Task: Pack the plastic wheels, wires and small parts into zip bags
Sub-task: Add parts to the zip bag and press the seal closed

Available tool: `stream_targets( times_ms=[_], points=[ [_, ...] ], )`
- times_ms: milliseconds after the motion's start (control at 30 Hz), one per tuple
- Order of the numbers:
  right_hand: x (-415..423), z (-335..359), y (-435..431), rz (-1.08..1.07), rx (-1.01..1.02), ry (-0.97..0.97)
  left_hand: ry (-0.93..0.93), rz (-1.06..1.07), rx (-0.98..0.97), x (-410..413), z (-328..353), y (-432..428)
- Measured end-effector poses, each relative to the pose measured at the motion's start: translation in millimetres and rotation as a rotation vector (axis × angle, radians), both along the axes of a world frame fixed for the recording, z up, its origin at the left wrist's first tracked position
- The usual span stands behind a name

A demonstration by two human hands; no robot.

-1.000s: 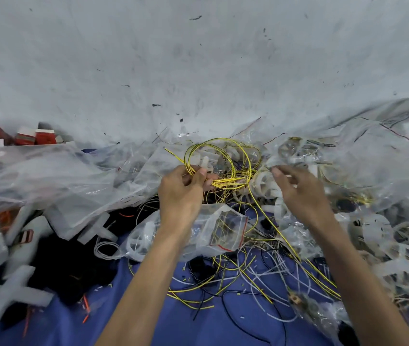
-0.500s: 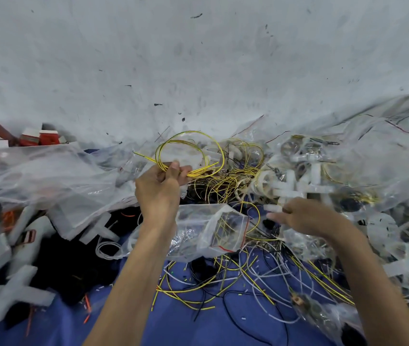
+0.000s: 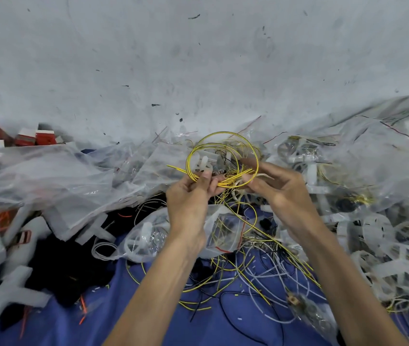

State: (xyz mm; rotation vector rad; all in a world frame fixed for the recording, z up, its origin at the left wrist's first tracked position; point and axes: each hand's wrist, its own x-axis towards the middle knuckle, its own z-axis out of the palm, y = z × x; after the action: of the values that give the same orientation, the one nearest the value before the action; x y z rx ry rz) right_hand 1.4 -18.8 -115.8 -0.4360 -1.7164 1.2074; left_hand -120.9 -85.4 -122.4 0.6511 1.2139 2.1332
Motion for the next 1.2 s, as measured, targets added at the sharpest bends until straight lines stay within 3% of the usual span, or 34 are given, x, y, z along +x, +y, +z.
stream_targets(
  times_ms=[100, 300, 467, 700, 900, 1000, 1100, 1133, 1200],
  points=[
    [-4.0, -1.2, 1.6, -0.081, -0.045, 0.009, 0.031, -0.055, -0.005, 2.9, 1.2, -0.4],
    [-1.3, -2.3, 7.0, -0.137, -0.075, -0.009, -0.108, -0.129, 0.044, 1.6, 6.8, -5.6],
    [-1.9, -1.7, 6.8, -0.192, 0.014, -0.13, -0.016, 0.015, -0.103, -3.5, 2.3, -4.6],
    [17.6, 0.7, 23.4, -0.348, 0.047, -0.282, -0.058, 0.301, 0.007, -40.3, 5.6, -6.3],
    [30.5, 1.6, 24.4, -0.264, -0.016, -0.463, -0.003, 0.21, 0.017, -36.4, 3.4, -4.8],
    [26.8, 6.0, 18.2, -0.304, 0.205, -0.64, 0.012, 0.149, 0.07, -22.8, 5.9, -1.5],
    [16.0, 17.2, 1.4, -0.49, 0.506, -0.321, 0.002, 0.12, 0.114, -10.2, 8.6, 1.6],
    [14.8, 20.1, -2.6, -0.478, 0.584, -0.23, -0.019, 0.11, 0.128, -7.1, 9.1, 2.0],
    [13.1, 23.5, -9.7, -0.258, 0.602, -0.292, -0.068, 0.084, 0.168, -3.6, 9.9, 2.1]
  ],
)
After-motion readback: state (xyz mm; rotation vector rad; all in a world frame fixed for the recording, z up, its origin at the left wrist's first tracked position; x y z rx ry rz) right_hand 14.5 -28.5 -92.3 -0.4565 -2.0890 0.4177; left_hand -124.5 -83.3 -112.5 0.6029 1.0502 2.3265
